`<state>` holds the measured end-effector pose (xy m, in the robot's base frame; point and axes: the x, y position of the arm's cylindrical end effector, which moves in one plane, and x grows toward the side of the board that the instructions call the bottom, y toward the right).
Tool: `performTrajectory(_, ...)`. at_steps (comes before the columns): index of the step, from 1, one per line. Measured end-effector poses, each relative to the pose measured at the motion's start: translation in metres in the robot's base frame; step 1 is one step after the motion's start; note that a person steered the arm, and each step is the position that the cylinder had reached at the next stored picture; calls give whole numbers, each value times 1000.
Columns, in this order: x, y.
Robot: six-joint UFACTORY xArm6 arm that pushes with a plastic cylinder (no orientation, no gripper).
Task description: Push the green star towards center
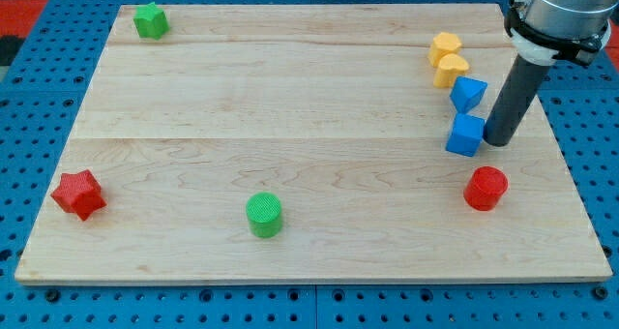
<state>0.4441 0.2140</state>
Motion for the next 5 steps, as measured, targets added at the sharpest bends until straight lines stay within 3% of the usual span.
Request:
performTrajectory(2, -17, -5)
performTrajectory(3, -14, 25)
performTrajectory(5, -127, 101)
